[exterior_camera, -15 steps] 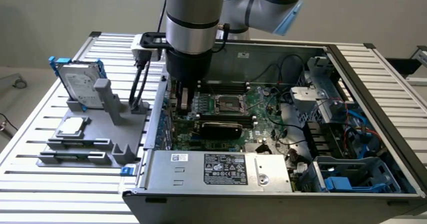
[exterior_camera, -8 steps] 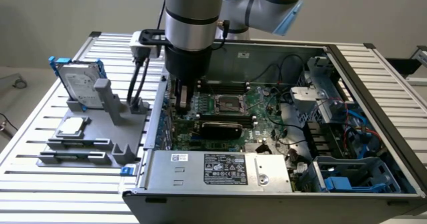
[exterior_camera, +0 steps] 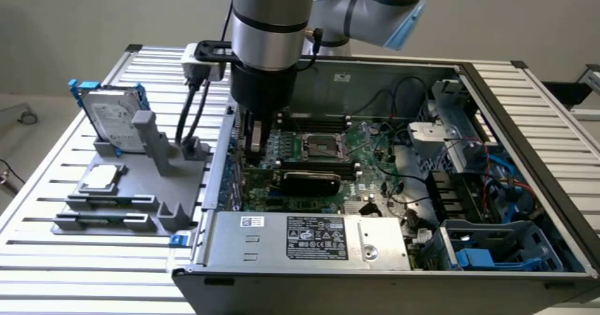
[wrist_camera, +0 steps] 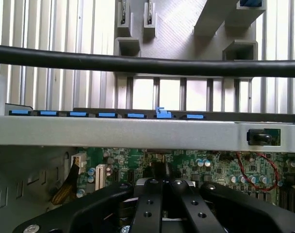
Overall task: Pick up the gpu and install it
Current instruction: 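Press down on the gpu until it lock into place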
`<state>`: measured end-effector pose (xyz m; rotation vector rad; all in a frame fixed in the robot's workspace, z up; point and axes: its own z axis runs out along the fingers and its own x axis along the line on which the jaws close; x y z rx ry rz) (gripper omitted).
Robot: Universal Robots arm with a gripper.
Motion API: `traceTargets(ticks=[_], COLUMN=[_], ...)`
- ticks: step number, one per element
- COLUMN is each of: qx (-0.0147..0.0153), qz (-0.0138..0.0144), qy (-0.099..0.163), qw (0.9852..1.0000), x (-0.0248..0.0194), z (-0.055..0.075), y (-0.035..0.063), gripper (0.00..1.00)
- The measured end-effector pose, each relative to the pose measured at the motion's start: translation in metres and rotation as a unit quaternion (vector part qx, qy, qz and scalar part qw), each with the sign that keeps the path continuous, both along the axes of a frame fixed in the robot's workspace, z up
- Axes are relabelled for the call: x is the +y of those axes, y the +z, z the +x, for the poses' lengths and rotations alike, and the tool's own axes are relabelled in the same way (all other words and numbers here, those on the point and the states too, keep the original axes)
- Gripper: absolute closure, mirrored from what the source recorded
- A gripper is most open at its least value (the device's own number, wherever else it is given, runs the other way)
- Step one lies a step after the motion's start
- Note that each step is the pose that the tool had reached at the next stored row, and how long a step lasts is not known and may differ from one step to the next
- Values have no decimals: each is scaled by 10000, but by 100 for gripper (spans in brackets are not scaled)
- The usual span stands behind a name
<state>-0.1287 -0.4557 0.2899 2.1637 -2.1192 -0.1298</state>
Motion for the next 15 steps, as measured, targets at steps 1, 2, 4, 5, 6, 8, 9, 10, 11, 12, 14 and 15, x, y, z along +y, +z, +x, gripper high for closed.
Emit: traceTargets(ticks=[1, 2, 4, 5, 6, 8, 9, 10, 11, 12, 14, 15], qx=[8, 17, 32, 38, 43, 54, 60, 65, 70, 74, 83, 87], qz=[-17, -34, -62, -74, -86, -108, -121, -132, -142, -149, -166, -175], qy=[-2, -4, -9, -12, -14, -20, -22, -25, -28, -32, -38, -41], qw=[10000, 10000, 10000, 10000, 10000, 9999, 9999, 9999, 9999, 9999, 9998, 9998], x=[0, 0, 0, 0, 0, 0, 0, 0, 0, 0, 0, 1], z=[0, 0, 0, 0, -1, 0, 0, 0, 0, 0, 0, 0], y=[0, 1, 5, 8, 12, 19, 23, 27, 33, 39, 52, 58], gripper=[89, 89, 89, 89, 89, 89, 89, 89, 89, 89, 89, 89])
